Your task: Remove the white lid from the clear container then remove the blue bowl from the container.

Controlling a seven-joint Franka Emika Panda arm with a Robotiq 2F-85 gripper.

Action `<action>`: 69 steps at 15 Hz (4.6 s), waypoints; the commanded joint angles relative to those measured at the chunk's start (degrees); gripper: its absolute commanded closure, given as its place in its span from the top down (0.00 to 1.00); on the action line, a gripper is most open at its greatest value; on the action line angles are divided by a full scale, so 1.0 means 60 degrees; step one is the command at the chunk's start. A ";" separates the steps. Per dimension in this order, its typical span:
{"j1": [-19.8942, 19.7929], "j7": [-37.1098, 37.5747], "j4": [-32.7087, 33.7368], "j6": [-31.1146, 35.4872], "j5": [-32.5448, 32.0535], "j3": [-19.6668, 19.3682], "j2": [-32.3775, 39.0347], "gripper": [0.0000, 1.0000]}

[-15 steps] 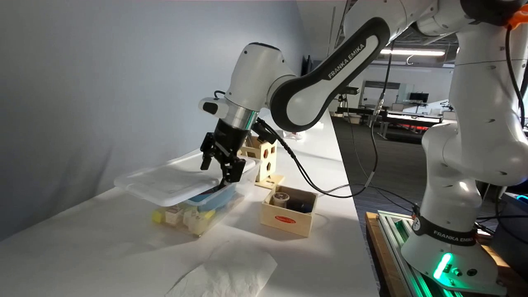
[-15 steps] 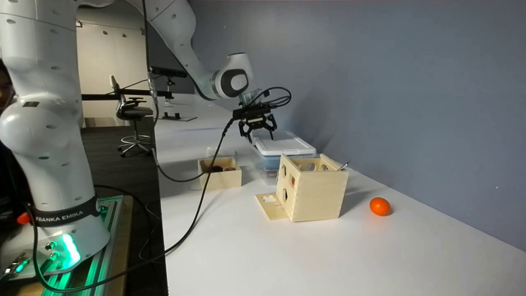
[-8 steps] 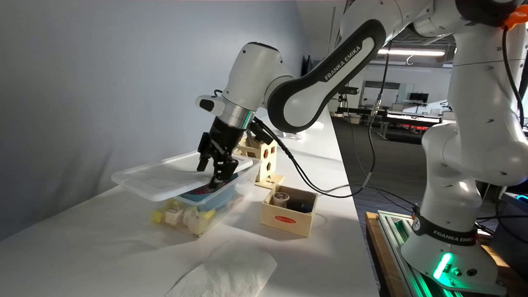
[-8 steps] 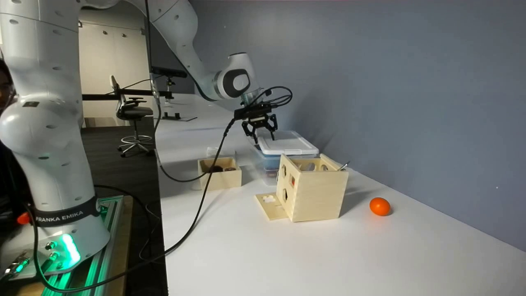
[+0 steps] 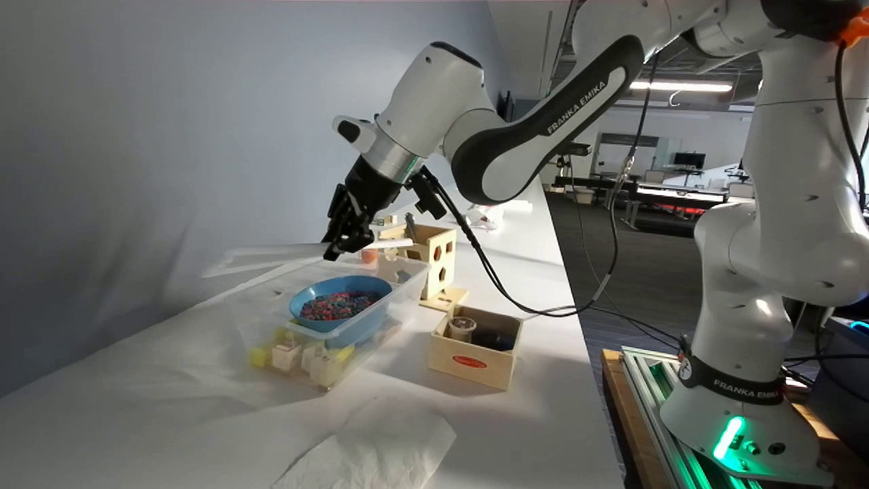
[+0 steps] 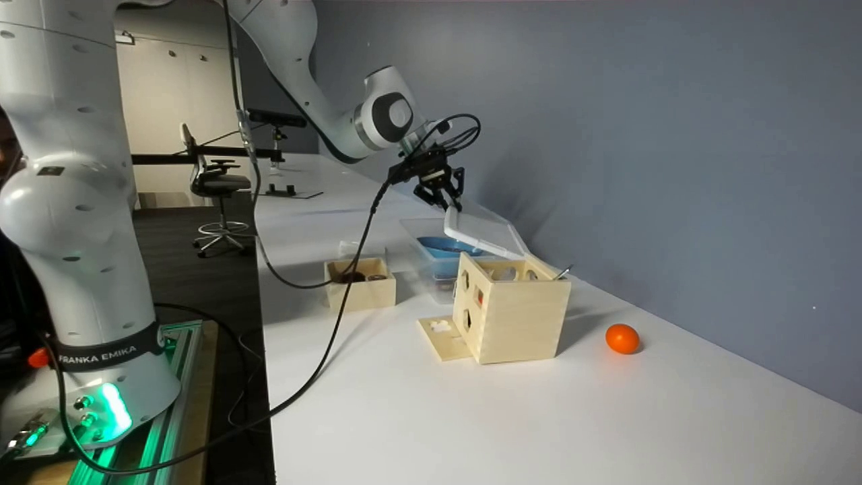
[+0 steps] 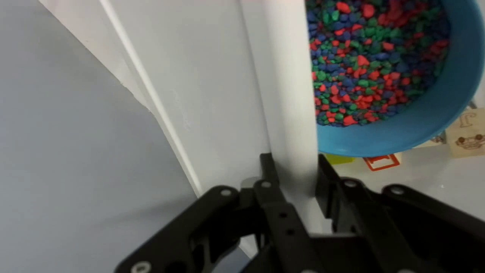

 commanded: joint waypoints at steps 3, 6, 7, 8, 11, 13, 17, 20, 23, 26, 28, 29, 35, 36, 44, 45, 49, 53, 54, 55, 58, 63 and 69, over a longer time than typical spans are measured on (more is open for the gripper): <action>0.0000 0.1903 -0.0075 0.0004 -0.1658 -0.0244 -0.0542 0.06; 0.0029 0.0869 -0.0114 -0.0101 -0.1409 -0.0167 -0.0911 0.05; -0.0097 0.0099 -0.0001 -0.0147 -0.1079 0.0101 -0.0884 0.05; 0.0002 -0.0701 0.0183 -0.0271 -0.0823 0.0219 -0.0775 0.05; 0.0432 -0.2602 0.0805 -0.0981 -0.0168 0.0357 -0.0490 0.03; 0.0378 -0.3569 0.1342 -0.1663 -0.0138 0.0683 -0.0222 0.04; 0.0238 -0.3806 0.1202 -0.1738 -0.0015 0.0804 -0.0245 0.14; 0.0243 -0.4000 0.1398 -0.1755 0.0031 0.0830 -0.0022 0.14; 0.0119 -0.4093 0.1732 0.0057 -0.0339 0.0730 0.0664 0.04; -0.0092 -0.5688 0.2485 0.1388 0.0206 0.0862 0.1777 0.04; -0.0452 -0.6990 0.2928 0.1483 0.0777 0.1271 0.2424 0.04; -0.0596 -0.7453 0.3201 0.1188 0.0903 0.1430 0.2683 0.04; -0.1214 -0.8609 0.4360 0.0260 0.1175 0.1820 0.3737 0.04; -0.0990 -0.8507 0.4464 0.0135 0.1305 0.1493 0.3776 0.24; -0.0708 -0.6647 0.4565 -0.0133 0.1337 0.0598 0.3205 0.73; -0.0612 -0.6259 0.4542 -0.0124 0.1258 0.0448 0.3077 0.80; -0.0054 -0.3873 0.4129 0.0502 0.0891 -0.0410 0.2128 1.00; 0.0382 -0.2996 0.4051 0.0513 0.0285 -0.0760 0.1599 1.00; -0.0122 -0.3670 0.3797 0.0648 0.0812 0.0081 0.1468 1.00; -0.0122 -0.4512 0.3550 0.0540 0.1655 0.0395 0.1347 1.00; -0.0469 -0.6329 0.2782 -0.0140 0.3257 0.1642 0.1009 1.00; -0.0395 -0.6834 0.2031 -0.2580 0.3716 0.1747 0.0668 1.00; -0.0275 -0.6572 0.2296 -0.4354 0.3134 0.1230 0.0848 1.00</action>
